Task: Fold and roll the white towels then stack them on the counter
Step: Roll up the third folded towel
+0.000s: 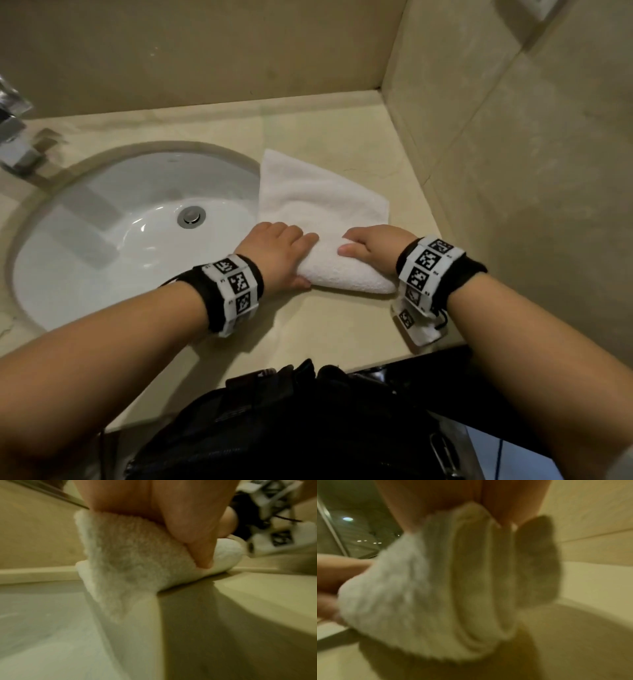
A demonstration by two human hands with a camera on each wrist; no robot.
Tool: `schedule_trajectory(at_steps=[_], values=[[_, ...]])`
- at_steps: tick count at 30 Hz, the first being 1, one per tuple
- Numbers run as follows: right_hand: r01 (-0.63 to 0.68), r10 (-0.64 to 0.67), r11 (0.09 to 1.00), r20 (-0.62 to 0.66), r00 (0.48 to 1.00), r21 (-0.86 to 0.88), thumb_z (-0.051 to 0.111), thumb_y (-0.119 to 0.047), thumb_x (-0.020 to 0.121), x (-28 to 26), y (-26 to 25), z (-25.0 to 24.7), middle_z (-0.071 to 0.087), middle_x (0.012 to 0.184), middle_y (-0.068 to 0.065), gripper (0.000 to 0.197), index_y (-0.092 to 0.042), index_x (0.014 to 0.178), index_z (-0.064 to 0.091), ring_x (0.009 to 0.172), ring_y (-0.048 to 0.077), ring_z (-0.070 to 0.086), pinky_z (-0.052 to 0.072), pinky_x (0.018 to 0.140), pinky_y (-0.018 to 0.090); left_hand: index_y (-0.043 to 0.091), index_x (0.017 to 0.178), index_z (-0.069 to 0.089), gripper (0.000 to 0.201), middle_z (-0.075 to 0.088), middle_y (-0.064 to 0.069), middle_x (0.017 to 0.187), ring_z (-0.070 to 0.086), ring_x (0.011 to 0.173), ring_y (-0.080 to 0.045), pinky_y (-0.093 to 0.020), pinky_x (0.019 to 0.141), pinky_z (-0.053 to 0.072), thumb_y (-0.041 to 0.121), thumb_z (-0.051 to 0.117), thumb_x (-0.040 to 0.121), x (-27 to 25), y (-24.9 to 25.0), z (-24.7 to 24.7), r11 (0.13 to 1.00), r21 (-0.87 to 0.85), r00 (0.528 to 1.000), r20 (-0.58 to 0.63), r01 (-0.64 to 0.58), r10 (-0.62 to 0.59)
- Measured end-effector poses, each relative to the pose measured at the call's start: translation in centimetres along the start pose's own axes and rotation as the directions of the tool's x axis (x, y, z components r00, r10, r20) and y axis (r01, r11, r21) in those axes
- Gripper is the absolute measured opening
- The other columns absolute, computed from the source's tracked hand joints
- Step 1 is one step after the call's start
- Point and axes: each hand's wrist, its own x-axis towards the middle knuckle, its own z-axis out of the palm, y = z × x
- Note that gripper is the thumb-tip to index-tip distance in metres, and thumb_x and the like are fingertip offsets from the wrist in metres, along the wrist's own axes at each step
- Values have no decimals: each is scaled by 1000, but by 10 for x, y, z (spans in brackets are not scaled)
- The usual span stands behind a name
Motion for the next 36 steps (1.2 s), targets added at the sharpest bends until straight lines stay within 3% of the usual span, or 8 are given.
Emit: schedule_trajectory(at_steps=[5, 11, 15, 18, 22, 28, 31, 36], values=[[68, -78, 997, -229, 970, -48, 66, -55, 70, -31, 20, 14, 40, 132, 3, 72, -25, 129, 37, 116, 21, 44, 39, 93, 34, 23, 132, 38, 65, 58, -6, 120, 53, 106, -26, -38, 91, 43, 60, 51, 80, 19, -21, -11, 971, -235, 993, 92, -46, 70], [-13, 30, 983, -91, 995, 182, 56, -43, 85, -9, 18, -3, 58, 118, 8, 40, -20, 118, 52, 105, 24, 53, 36, 83, 28, 20, 139, 27, 93, 42, -7, 135, 43, 119, -27, -39, 100, 33, 72, 53, 68, 7, -10, -3, 1000, -30, 1000, -20, 6, -7], [-105, 96, 978, 56, 994, 179, 37, -47, 93, -1, 14, -12, 58, 120, 10, 43, -14, 114, 54, 95, 17, 47, 32, 81, 26, 18, 133, 37, 76, 53, -9, 123, 52, 108, -29, -38, 91, 40, 64, 54, 75, 8, -9, -6, 999, -44, 997, -77, 9, -12], [-109, 141, 978, -180, 974, 177, 35, -50, 92, -9, 13, -10, 54, 123, 11, 46, -16, 118, 49, 99, 23, 49, 35, 82, 30, 23, 119, 48, 57, 63, -5, 110, 59, 96, -28, -33, 78, 45, 61, 54, 76, 26, -22, -18, 973, -232, 1000, -2, -10, 10], [41, -65, 996, -313, 948, -82, 61, -52, 76, -23, 13, 2, 41, 132, 9, 67, -25, 133, 37, 117, 29, 43, 37, 96, 37, 28, 120, 47, 59, 63, 0, 113, 57, 105, -24, -37, 92, 45, 63, 57, 73, 35, -38, -22, 881, -458, 972, 234, 122, -13], [-41, 53, 975, -51, 997, 217, 52, -42, 88, -10, 17, -10, 60, 107, 4, 38, -17, 117, 51, 100, 24, 55, 34, 77, 25, 19, 138, 27, 100, 48, -8, 128, 50, 112, -28, -39, 93, 39, 75, 57, 61, 18, -10, -20, 999, 49, 1000, -17, -24, 24], [-106, 92, 980, 89, 992, 169, 41, -49, 91, -14, 17, -17, 54, 81, -5, 32, -19, 101, 49, 75, 17, 52, 35, 62, 24, 19, 143, 20, 89, 48, -8, 130, 49, 112, -29, -38, 96, 37, 62, 55, 74, 7, 4, -15, 994, 94, 999, 7, -49, 49], [-45, -8, 971, -224, 974, -233, 43, -70, 73, -37, 9, -9, 46, 126, 6, 73, -26, 131, 36, 111, 27, 47, 39, 88, 39, 26, 126, 42, 58, 61, -1, 116, 58, 102, -26, -34, 86, 46, 51, 59, 77, 30, 4, -33, 927, -375, 955, 263, -31, 139]])
